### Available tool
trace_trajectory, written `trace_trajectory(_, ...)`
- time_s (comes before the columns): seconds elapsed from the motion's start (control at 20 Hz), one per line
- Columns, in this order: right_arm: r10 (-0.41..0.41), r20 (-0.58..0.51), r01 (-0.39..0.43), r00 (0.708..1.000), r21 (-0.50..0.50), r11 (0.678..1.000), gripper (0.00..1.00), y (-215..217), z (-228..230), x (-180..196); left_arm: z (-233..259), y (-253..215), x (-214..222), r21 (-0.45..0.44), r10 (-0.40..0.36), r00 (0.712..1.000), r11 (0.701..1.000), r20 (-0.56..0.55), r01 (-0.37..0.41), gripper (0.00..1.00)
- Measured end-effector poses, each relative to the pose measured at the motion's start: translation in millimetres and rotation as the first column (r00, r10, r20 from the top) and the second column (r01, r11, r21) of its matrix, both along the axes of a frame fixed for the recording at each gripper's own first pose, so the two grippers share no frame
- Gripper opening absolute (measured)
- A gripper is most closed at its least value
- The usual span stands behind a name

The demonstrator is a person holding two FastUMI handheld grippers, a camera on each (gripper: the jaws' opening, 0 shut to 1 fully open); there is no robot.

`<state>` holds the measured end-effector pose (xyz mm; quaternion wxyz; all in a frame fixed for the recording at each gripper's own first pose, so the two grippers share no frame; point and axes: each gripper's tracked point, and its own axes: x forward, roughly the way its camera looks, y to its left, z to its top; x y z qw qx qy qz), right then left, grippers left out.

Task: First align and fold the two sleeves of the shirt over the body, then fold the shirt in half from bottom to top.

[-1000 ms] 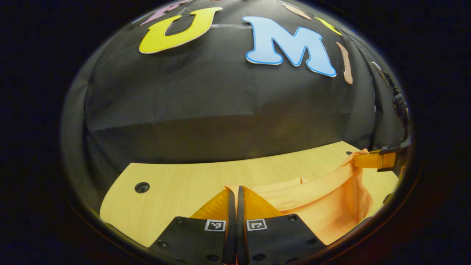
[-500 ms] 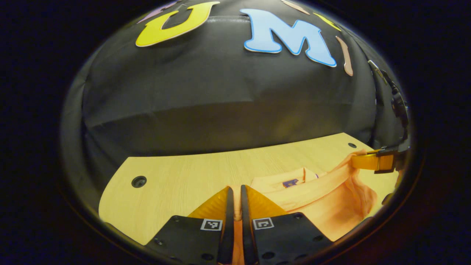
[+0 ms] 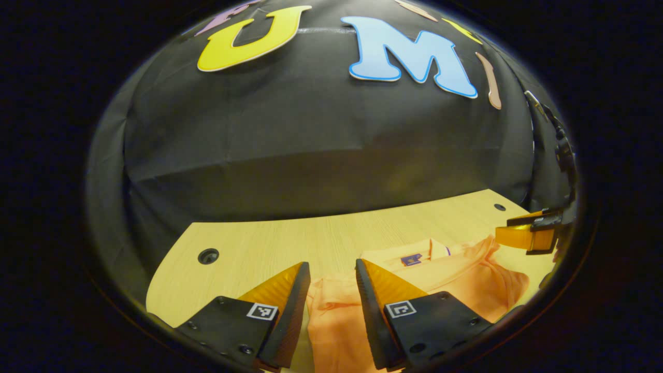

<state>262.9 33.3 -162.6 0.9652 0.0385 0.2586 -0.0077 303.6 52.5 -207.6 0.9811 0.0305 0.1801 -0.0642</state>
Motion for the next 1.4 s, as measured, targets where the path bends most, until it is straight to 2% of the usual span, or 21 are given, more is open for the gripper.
trace_trajectory(0.05, 0.003, 0.012, -0.003, 1.000, -0.005, 1.000, 0.57, -1, 6, -4, 6, 0, -2, 0.000, 0.006, 1.000, 1.000, 0.012, -0.006, 0.61)
trace_trajectory(0.15, 0.011, 0.037, -0.010, 0.999, -0.017, 1.000, 0.65, -2, 16, -11, 17, -2, -8, -0.001, 0.008, 0.999, 1.000, 0.038, -0.008, 0.69)
trace_trajectory(0.2, 0.012, 0.052, -0.011, 0.999, -0.027, 1.000, 0.76, -3, 21, -15, 22, -4, -12, -0.004, 0.007, 0.999, 1.000, 0.044, -0.007, 0.73)
trace_trajectory(0.25, 0.011, 0.068, -0.008, 0.998, -0.035, 0.999, 0.76, -5, 28, -20, 27, -8, -16, -0.009, 0.003, 0.999, 1.000, 0.051, -0.003, 0.74)
trace_trajectory(0.3, 0.015, 0.082, -0.012, 0.997, -0.037, 0.999, 0.77, -4, 34, -25, 34, -10, -20, -0.013, 0.004, 0.998, 1.000, 0.064, -0.003, 0.80)
trace_trajectory(0.4, 0.020, 0.109, -0.017, 0.994, -0.036, 0.999, 0.90, -5, 47, -36, 47, -14, -32, -0.021, 0.006, 0.996, 1.000, 0.085, -0.005, 0.84)
trace_trajectory(0.55, 0.027, 0.158, -0.021, 0.987, -0.042, 0.999, 0.95, -10, 71, -55, 65, -17, -50, -0.024, 0.019, 0.994, 1.000, 0.111, -0.017, 0.88)
trace_trajectory(0.75, 0.038, 0.225, -0.024, 0.974, -0.064, 0.998, 0.95, -18, 100, -82, 89, -17, -79, -0.038, 0.054, 0.988, 0.998, 0.143, -0.049, 0.94)
trace_trajectory(1.0, 0.052, 0.302, -0.036, 0.952, -0.058, 0.998, 0.95, -22, 132, -124, 120, -20, -121, -0.052, 0.092, 0.975, 0.995, 0.203, -0.083, 0.94)
trace_trajectory(1.4, 0.111, 0.386, -0.085, 0.916, -0.082, 0.993, 0.94, -31, 158, -188, 161, -31, -193, -0.082, 0.160, 0.949, 0.986, 0.270, -0.143, 0.93)
